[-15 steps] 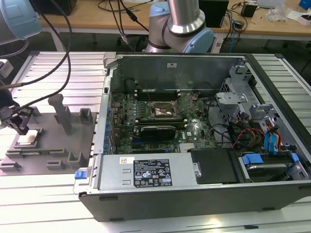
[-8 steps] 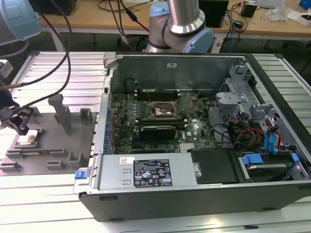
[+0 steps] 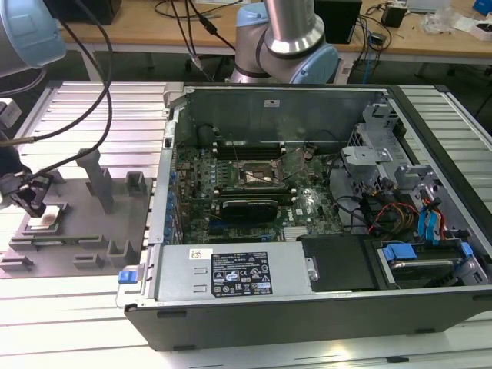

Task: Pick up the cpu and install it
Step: 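Pick up the cpu and move it towards the insertion slot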

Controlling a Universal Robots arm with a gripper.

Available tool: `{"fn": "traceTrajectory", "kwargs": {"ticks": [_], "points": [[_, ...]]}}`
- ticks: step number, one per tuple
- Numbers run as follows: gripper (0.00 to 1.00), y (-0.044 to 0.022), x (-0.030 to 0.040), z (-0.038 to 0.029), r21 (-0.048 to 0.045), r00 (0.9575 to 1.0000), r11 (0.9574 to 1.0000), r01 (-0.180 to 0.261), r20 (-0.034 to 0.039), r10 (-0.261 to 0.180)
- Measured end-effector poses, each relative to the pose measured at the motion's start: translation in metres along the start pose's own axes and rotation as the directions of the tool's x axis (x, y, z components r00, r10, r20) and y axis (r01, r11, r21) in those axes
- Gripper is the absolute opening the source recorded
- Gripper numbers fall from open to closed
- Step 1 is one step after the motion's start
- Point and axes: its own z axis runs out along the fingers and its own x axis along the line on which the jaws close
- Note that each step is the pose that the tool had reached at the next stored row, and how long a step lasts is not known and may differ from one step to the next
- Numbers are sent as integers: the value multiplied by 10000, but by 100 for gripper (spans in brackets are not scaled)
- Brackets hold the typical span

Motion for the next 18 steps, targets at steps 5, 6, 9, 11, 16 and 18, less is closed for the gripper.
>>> {"fn": "traceTrajectory", "kwargs": {"ticks": [5,6,9,11,16,18], "points": [[11,-4,0,6,-2,10000,10000,-1,-1,1],[11,-4,0,6,-3,10000,10000,-1,0,1],[16,-4,0,6,-6,10000,10000,-1,0,1],[29,-4,0,6,-8,10000,10000,-1,0,1],[54,-4,0,6,-12,10000,10000,-1,-1,1],[60,-4,0,6,-14,10000,10000,-1,-1,1]]}}
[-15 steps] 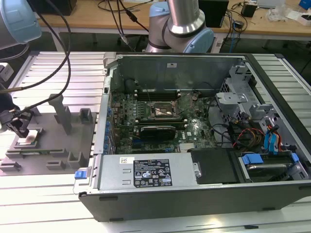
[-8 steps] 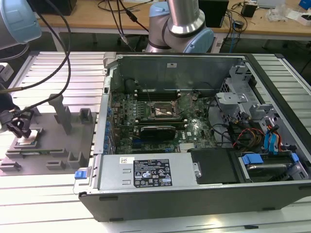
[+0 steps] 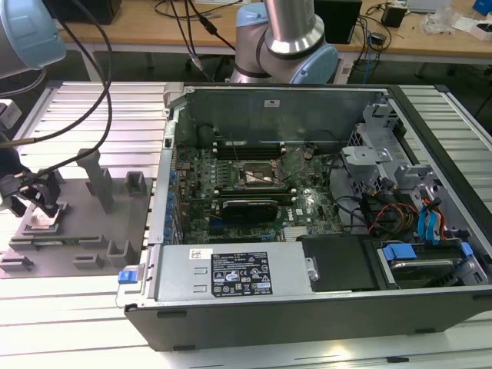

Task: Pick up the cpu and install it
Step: 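Pick up the cpu and move it towards the insertion slot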

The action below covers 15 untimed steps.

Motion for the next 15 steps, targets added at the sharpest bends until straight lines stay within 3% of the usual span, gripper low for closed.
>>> {"fn": "traceTrajectory", "kwargs": {"ticks": [15], "points": [[60,12,-16,98,3,9999,9999,-169,7,169]]}}
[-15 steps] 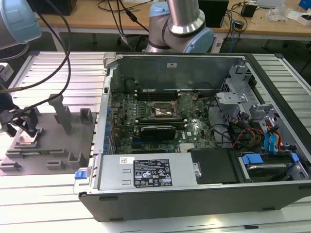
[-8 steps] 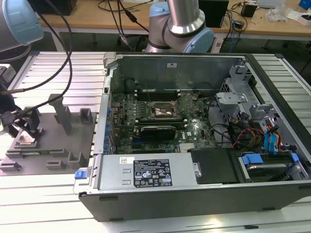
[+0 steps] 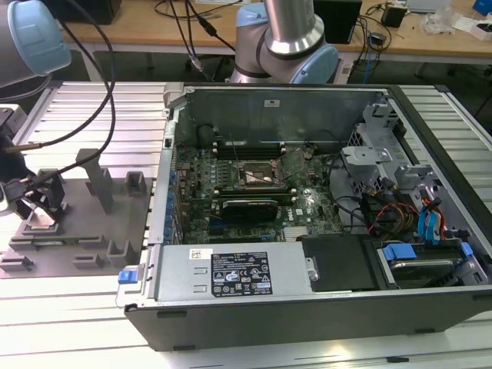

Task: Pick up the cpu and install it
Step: 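Pick up the cpu and move it towards the insertion slot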

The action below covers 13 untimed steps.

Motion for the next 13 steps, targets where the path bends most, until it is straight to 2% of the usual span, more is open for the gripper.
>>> {"fn": "traceTrajectory", "kwargs": {"ticks": [6,7,8,9,11,13], "points": [[60,0,9,2,-1,10000,10000,0,2,0],[61,0,10,2,0,10000,10000,1,1,-1],[68,0,10,2,0,10000,10000,1,1,-1],[68,0,10,2,3,10000,10000,1,0,-1],[68,6,-3,18,70,10000,10000,3,-23,-3],[68,12,-2,31,77,10000,10000,3,-25,-3]]}}
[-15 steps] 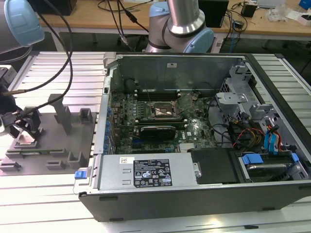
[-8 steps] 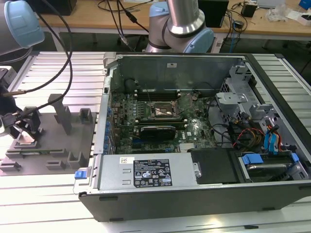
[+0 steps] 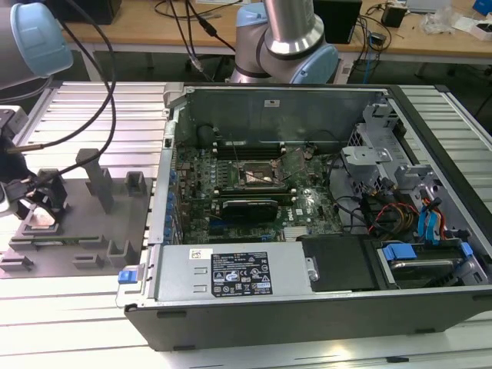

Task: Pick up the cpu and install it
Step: 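Pick up the cpu and move it towards the insertion slot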

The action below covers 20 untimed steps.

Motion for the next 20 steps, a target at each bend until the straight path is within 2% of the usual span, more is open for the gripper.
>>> {"fn": "traceTrajectory", "kwargs": {"ticks": [7,8,9,11,14,17,20], "points": [[68,16,4,59,15,10000,10000,31,-21,-31],[68,22,4,62,103,10000,9999,51,-45,-50],[68,24,2,64,113,10000,9999,78,-46,-77],[68,25,2,63,104,9999,9999,105,-50,-104],[68,26,-1,64,21,9998,9998,175,-58,-174],[68,29,-1,66,14,9997,9997,251,-63,-251],[68,33,-3,67,0,9986,9986,526,-73,-526]]}}
